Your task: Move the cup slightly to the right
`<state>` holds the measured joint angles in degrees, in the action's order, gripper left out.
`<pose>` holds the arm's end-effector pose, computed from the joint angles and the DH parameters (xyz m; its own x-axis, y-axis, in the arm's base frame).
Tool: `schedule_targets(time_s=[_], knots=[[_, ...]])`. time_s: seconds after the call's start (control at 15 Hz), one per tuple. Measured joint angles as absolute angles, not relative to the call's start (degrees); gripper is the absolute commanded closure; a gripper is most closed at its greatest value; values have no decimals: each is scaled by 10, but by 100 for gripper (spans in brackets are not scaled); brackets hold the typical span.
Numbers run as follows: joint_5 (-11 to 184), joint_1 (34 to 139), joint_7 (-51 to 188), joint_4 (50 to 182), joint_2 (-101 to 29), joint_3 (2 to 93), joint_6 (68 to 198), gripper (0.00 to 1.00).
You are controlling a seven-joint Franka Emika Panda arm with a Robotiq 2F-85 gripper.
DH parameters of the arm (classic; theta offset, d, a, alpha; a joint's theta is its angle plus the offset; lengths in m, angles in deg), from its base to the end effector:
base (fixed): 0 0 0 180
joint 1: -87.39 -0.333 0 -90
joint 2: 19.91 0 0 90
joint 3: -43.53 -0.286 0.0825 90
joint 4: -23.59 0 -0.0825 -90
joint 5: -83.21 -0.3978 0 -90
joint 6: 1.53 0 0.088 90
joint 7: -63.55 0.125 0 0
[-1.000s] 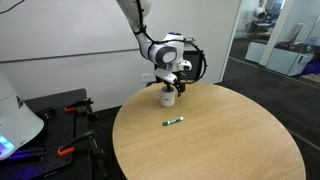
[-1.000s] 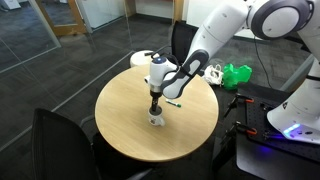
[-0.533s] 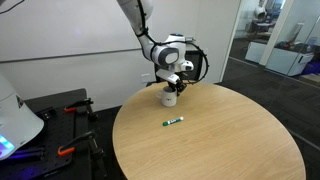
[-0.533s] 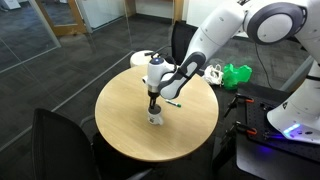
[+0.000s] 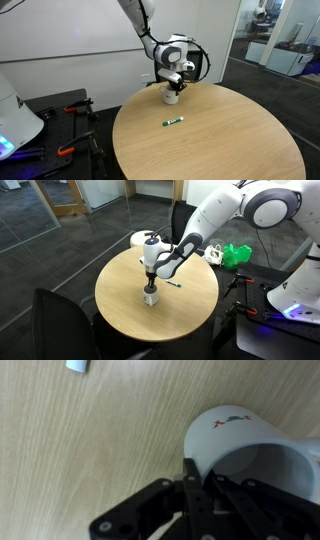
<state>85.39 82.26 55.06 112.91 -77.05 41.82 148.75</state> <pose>0.6651 0.0792 0.0143 0.9573 0.2812 0.0671 0.2814 -0.9596 0.0059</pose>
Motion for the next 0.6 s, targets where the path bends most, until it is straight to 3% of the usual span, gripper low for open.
schedule_targets(time_s=[0.6], knots=[[854,828,598,1100,-785,470,1480,98]])
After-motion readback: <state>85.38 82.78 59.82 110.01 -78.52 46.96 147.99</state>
